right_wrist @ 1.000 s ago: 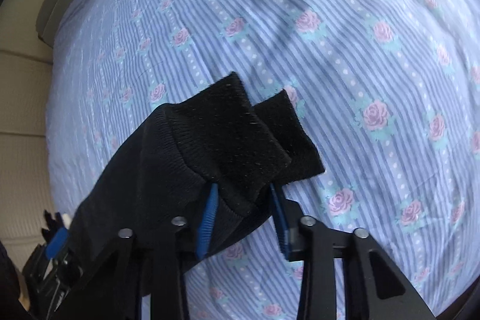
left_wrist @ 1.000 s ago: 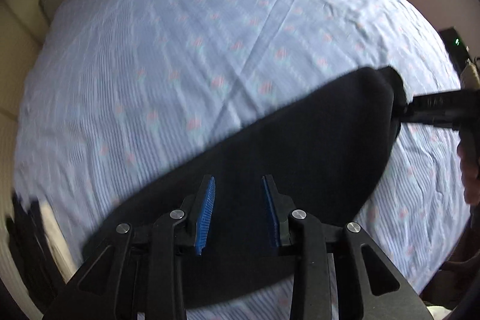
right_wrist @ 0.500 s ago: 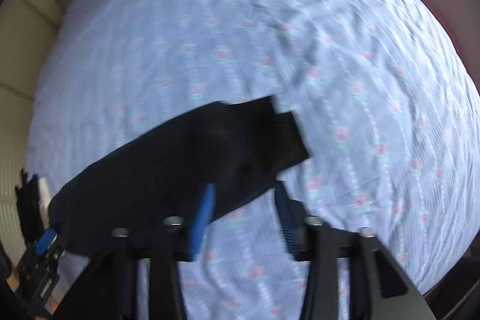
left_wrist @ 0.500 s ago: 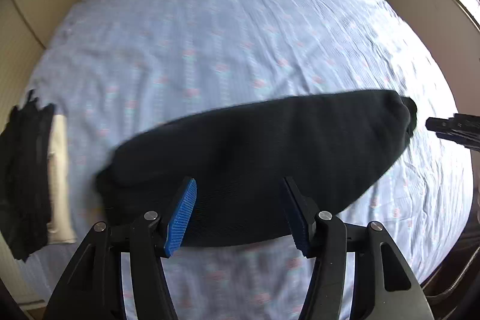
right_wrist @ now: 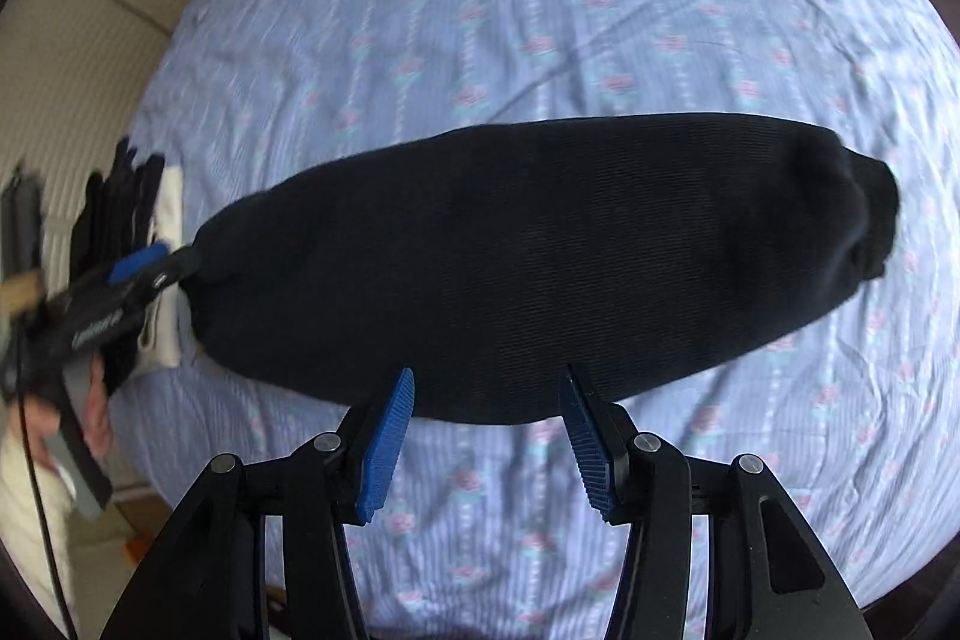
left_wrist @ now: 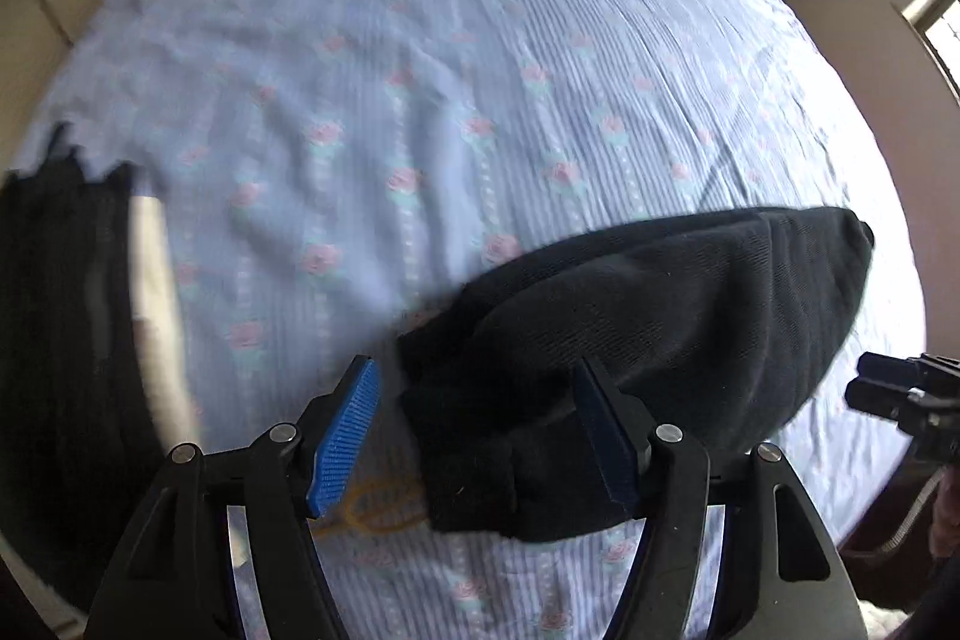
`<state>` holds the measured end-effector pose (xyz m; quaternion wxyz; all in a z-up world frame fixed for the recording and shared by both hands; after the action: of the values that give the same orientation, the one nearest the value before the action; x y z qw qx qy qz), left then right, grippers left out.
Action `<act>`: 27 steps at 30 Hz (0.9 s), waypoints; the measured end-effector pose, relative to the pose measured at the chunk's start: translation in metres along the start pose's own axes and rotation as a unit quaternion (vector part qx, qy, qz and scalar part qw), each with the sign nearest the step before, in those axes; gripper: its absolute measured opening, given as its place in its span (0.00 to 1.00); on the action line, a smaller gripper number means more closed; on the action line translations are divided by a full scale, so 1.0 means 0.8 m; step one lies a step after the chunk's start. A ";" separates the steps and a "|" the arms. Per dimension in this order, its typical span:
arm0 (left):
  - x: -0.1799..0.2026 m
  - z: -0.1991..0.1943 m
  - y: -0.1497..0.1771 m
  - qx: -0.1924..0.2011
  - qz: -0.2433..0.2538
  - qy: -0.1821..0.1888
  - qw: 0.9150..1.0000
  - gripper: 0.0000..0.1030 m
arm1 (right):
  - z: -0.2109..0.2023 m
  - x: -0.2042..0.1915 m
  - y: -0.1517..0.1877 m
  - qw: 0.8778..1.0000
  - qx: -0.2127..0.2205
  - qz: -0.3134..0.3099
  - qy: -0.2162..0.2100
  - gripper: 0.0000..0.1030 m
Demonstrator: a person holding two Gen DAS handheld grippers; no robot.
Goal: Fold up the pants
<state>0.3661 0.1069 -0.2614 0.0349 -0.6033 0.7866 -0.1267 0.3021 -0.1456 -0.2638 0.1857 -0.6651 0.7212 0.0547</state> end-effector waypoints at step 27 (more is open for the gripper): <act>0.062 0.070 -0.045 -0.008 0.072 -0.165 0.984 0.23 | -0.037 0.065 0.003 0.995 0.034 0.059 0.075 0.50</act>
<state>0.3981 0.0417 -0.3020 0.1685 -0.5583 0.8122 -0.0162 0.2919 -0.2037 -0.2548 0.1502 -0.6168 0.7726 -0.0092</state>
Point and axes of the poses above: each gripper's, at about its wrist camera, not at the fingertips, and z roughly the way its jaws point, x to its right, y to its underside, the point moved 1 cm from there along z, roughly the way its jaws point, and after that the axes turned 4 degrees about -y, right-handed, at the moved point
